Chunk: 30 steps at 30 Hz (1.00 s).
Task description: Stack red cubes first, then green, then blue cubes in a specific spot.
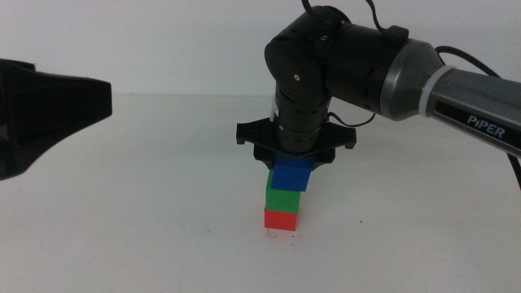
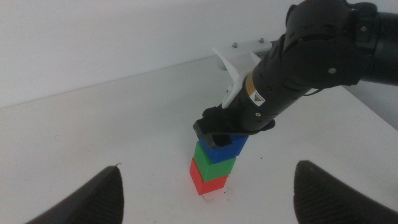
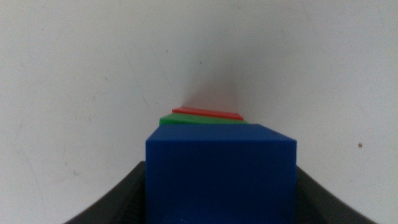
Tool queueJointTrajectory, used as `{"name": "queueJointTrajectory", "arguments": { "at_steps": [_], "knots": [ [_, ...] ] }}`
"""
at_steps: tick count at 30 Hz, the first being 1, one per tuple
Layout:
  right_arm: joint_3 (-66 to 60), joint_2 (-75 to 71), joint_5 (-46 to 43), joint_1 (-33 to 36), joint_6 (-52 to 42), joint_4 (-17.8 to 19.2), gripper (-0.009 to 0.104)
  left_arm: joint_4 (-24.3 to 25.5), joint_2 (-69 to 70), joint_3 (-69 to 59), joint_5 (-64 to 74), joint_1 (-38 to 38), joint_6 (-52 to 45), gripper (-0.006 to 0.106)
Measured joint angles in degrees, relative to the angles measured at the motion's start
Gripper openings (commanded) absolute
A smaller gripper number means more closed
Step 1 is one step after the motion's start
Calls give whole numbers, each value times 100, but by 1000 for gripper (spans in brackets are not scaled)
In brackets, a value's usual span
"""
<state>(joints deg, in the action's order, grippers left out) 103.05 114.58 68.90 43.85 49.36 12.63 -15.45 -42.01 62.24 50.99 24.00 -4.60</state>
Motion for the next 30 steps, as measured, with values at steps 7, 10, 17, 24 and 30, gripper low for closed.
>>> {"name": "queueJointTrajectory", "arguments": {
  "at_steps": [7,10,17,24,30],
  "knots": [
    [13,46,-256,9,0,16,16,12,0,0,0,0,0,94],
    [13,46,-266,9,0,16,54,12,0,0,0,0,-10,94],
    [3,119,-281,9,0,-85,88,12,0,0,0,0,-10,94],
    [-345,-746,-295,54,-220,378,91,12,0,0,0,0,-10,94],
    [-2229,-3239,-733,-678,-916,681,91,12,0,0,0,0,-10,94]
  ]
}}
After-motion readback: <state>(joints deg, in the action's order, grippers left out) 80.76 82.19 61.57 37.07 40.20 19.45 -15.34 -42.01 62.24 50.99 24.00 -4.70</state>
